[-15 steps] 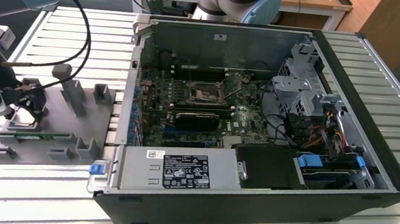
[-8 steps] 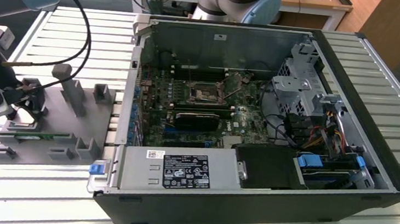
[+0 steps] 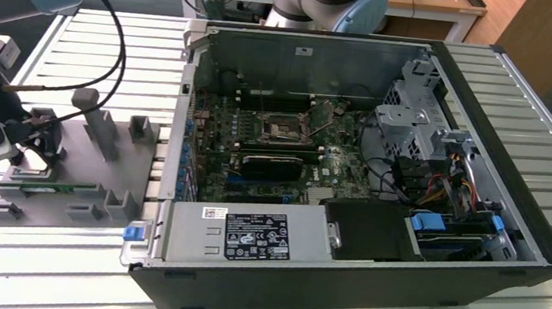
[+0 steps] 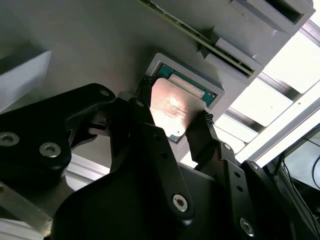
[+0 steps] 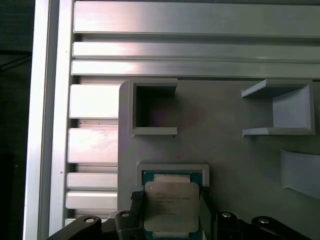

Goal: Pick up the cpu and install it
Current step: 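Pick up the cpu and move it towards the insertion slot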

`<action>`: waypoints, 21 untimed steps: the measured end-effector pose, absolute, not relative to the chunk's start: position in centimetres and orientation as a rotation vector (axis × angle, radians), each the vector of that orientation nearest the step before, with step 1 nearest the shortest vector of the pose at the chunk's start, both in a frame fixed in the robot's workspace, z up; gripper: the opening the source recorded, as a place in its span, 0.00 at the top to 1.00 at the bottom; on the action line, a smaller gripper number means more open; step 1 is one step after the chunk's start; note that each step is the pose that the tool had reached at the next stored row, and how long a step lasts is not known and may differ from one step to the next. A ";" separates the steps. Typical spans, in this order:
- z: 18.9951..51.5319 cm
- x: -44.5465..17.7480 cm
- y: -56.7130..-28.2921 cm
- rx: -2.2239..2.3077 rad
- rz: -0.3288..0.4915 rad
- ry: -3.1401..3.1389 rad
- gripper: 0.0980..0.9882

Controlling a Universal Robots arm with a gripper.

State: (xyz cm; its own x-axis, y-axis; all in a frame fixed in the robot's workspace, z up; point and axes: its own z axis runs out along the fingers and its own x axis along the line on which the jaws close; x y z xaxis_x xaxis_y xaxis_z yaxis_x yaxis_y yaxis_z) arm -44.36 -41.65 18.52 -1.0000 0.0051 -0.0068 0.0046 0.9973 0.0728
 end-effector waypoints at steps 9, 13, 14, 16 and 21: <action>18.5 -44.4 -41.7 0.008 0.114 3.133 0.52; 18.5 -44.4 -41.7 0.007 0.114 3.133 0.43; 18.5 -44.4 -41.7 0.007 0.114 3.133 0.43; 18.5 -44.4 -41.7 0.007 0.114 3.133 0.43; 18.6 -44.4 -41.7 0.007 0.114 3.133 0.43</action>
State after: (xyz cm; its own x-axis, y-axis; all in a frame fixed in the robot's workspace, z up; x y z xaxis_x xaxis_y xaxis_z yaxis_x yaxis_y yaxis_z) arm -44.36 -41.66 18.56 -1.0000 0.0049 -0.0066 0.0044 0.9973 0.0727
